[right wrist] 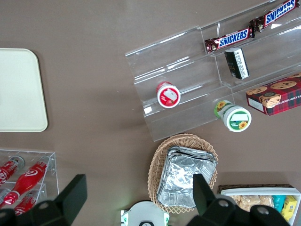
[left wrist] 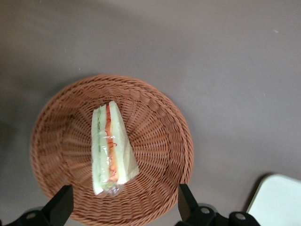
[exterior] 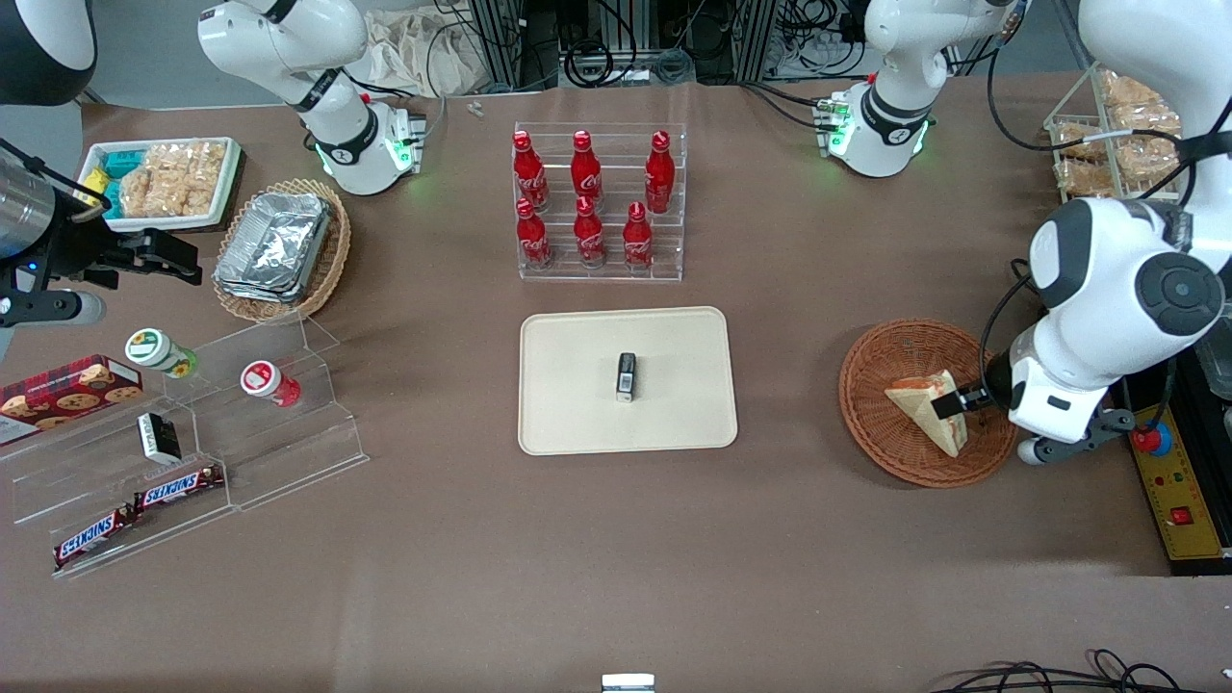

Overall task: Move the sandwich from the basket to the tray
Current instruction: 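Lower the open left gripper onto the wrapped sandwich in the basket, then close the left gripper on the sandwich's edge and lift it, then carry the held sandwich over to the beige tray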

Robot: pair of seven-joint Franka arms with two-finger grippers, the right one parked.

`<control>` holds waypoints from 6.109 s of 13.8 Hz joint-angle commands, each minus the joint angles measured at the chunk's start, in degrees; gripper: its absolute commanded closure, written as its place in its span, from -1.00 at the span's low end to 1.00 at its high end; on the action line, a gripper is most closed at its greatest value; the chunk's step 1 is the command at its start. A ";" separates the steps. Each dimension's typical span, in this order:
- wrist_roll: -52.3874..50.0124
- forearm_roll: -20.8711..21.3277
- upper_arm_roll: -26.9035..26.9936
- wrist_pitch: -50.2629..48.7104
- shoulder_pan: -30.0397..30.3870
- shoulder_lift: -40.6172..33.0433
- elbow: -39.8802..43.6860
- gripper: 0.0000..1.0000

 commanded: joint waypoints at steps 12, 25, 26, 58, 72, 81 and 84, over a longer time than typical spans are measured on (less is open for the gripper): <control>-21.42 2.77 0.75 6.99 0.19 6.76 -1.68 -1.00; -25.73 8.59 0.92 9.63 0.45 9.05 -4.77 -1.00; -25.55 8.59 1.19 9.37 0.45 8.79 -4.24 -1.00; -27.48 10.17 -14.95 -30.33 -0.16 7.21 28.44 1.00; -25.73 16.39 -22.63 -14.89 -15.71 26.70 24.42 1.00; -25.73 24.06 -22.45 -6.54 -16.33 31.37 13.78 1.00; -26.60 23.80 -22.80 -7.68 -15.72 29.63 14.66 -1.00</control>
